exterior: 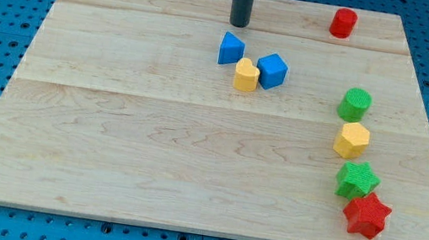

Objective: Slide the blue triangle to the top of blue cube and yellow heart

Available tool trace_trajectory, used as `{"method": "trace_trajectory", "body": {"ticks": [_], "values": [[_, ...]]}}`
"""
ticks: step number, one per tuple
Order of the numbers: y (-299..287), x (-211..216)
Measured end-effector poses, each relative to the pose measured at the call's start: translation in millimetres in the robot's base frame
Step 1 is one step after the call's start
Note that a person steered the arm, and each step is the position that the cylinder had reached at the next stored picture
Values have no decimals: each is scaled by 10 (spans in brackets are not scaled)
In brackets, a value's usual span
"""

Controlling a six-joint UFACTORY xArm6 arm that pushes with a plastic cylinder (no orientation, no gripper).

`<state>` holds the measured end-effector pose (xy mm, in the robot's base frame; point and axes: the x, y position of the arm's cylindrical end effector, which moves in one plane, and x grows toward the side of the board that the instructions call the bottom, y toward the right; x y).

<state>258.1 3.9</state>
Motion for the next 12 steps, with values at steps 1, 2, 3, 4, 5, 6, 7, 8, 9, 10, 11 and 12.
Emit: {"method": "trace_trajectory", "body": {"ticks": [1, 2, 3, 4, 5, 6, 7, 8, 9, 10, 11, 12], "values": [[-340, 2], [-857, 3], [-1050, 219], [-1088, 435], [-1218, 436], [-1209, 436], [-1191, 469], [-1334, 576], [-1240, 588], [-909, 665], [-313, 752], [-261, 659]]}}
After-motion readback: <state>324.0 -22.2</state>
